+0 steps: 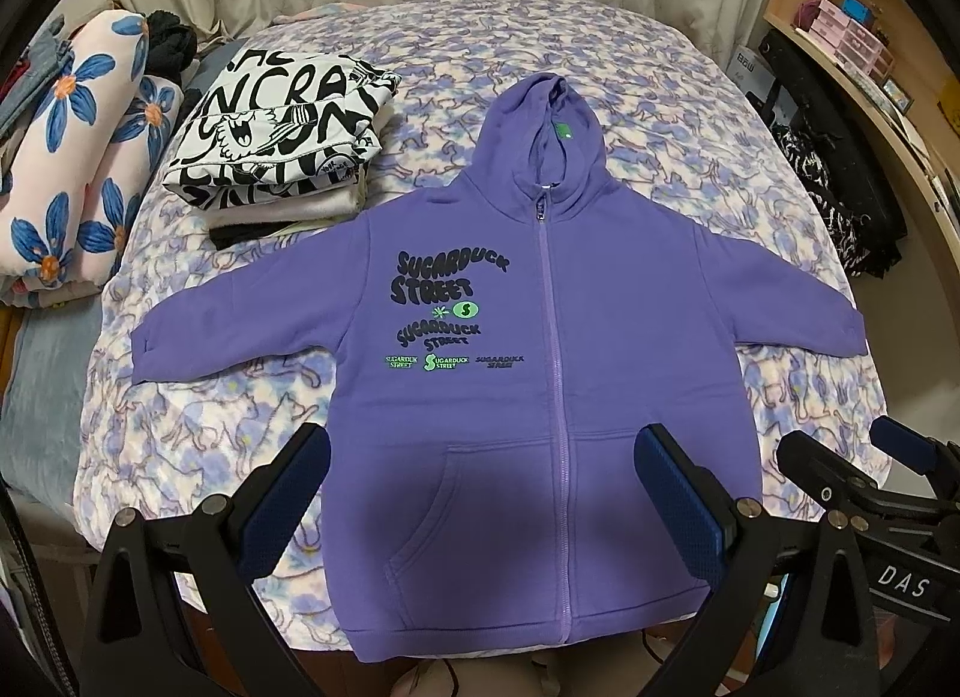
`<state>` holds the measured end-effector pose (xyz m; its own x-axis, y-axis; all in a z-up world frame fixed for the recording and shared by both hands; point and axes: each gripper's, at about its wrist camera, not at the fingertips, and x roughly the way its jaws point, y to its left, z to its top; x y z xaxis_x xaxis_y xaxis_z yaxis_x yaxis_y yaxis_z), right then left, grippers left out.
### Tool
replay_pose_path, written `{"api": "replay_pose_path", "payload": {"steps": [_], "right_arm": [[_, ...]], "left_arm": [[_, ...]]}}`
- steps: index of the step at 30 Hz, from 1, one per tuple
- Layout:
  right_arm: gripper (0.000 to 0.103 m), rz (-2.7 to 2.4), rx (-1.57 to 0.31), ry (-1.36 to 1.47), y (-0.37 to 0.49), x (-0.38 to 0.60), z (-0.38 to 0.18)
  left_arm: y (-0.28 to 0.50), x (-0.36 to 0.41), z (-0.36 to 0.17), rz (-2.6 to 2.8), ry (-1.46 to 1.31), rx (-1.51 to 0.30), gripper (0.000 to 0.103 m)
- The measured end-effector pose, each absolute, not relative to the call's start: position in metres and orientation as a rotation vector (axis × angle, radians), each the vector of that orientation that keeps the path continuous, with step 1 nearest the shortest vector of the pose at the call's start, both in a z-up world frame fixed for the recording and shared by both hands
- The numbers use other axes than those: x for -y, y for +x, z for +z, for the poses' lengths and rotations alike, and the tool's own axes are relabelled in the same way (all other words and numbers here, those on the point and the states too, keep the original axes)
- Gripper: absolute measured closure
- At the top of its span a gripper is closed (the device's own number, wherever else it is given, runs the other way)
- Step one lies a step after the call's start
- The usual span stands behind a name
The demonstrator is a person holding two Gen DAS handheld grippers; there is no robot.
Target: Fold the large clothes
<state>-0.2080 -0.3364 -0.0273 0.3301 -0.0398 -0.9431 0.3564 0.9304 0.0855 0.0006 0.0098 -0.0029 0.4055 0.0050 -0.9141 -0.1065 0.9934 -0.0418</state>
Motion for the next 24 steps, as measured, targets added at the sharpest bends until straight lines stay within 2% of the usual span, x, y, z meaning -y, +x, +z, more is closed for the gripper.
{"api": "replay_pose_path", "payload": {"steps": [24], "right_arm": [[0.0,-0.264,-1.208,0.304,-0.213,0.331,-0.026]], "left_arm": [[-0.007,-0.009,0.007,0.068,-0.069,-1.14,0.003]]}}
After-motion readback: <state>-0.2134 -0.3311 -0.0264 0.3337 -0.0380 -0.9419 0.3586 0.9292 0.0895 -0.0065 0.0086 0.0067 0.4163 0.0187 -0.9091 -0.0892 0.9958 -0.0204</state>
